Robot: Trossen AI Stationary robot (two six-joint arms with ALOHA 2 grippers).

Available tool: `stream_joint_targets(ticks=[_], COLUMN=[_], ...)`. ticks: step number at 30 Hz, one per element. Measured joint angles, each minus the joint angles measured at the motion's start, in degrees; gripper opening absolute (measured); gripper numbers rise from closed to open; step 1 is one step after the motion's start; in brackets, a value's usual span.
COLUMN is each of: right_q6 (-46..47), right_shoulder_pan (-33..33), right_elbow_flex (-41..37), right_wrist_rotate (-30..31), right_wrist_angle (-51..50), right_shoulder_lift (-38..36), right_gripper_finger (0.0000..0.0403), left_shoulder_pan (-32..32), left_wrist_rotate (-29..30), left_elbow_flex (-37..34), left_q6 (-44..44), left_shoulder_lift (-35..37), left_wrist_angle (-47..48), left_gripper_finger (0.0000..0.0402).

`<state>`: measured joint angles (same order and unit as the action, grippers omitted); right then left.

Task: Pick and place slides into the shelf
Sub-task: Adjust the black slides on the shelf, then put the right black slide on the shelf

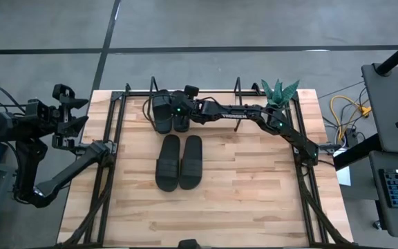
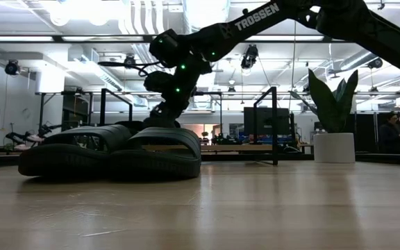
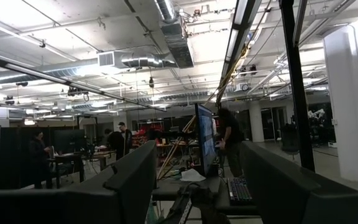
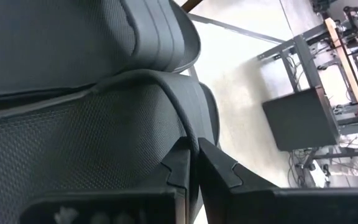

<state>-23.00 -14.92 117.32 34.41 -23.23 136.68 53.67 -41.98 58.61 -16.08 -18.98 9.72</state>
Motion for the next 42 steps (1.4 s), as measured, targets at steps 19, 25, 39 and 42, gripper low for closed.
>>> stream_joint_targets(ticks=[19, 25, 39, 42], right_q6=[-1.52, -1.40, -0.43, 0.37], right_shoulder_pan=[0.76, 1.01, 2.54, 2.56], right_elbow_flex=[0.09, 0.43, 12.22, 14.16], right_wrist_rotate=[0.17, 0.90, 3.22, 3.16], right_wrist_angle=[0.15, -0.52, -0.85, -3.53], right_shoulder_lift=[0.02, 0.02, -1.03, -1.01], right_gripper_finger=[0.0080, 0.0110, 0.0127, 0.0125], left_shoulder_pan=[-0.02, -0.02, -0.01, -0.02], left_wrist_rotate=[0.04, 0.02, 0.02, 0.02], left_elbow_flex=[0.00, 0.01, 0.02, 0.02], left_q6=[-0.02, -0.02, 0.00, 0.00], left_shoulder_lift=[0.00, 0.00, 0.00, 0.00], left_wrist_angle=[0.02, 0.03, 0.04, 0.04], left_gripper_finger=[0.0217, 0.0217, 0.0217, 0.0217])
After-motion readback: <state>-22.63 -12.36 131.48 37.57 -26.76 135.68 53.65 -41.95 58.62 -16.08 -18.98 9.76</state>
